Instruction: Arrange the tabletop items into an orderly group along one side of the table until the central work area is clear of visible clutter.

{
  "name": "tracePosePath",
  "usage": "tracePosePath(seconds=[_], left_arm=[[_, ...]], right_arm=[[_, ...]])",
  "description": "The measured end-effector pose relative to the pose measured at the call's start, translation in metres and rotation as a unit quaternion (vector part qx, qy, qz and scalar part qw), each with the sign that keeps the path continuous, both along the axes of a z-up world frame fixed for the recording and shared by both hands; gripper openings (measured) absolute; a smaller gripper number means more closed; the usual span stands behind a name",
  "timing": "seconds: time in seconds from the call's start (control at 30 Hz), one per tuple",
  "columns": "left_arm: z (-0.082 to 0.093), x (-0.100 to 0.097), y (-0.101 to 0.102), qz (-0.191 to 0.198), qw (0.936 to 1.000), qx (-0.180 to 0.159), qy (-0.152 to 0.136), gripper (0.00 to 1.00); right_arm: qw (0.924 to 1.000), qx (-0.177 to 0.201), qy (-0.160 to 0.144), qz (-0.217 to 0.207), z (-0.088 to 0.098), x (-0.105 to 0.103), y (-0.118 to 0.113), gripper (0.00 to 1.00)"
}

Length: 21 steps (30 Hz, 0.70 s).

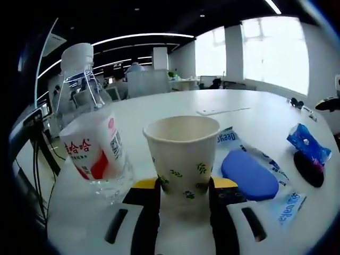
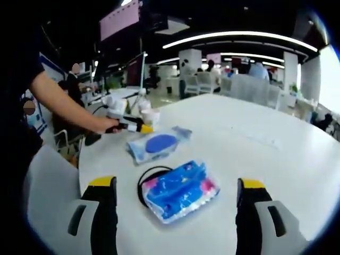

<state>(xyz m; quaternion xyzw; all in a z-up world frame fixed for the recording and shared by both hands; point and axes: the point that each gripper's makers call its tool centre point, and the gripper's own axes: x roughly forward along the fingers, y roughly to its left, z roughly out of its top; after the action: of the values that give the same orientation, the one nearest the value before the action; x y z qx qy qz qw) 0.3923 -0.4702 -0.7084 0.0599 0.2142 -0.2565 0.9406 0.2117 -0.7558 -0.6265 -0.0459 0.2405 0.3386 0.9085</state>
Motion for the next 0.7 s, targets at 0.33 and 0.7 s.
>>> tracePosePath(seconds=[0.33,0.7], left_arm=[[-0.012,0.007,0.001,0.006,0.9999,0.015,0.005,0.35],[-0.015,0.018,0.002,0.013,0.9994,0.032,0.001,0.35]], right_arm=[[0.9999,-0.005,0.008,-0.004,-0.003,-0.001,-0.003,0.91],[0.9999,-0.012,0.009,-0.005,-0.003,0.0,-0.006,0.9]])
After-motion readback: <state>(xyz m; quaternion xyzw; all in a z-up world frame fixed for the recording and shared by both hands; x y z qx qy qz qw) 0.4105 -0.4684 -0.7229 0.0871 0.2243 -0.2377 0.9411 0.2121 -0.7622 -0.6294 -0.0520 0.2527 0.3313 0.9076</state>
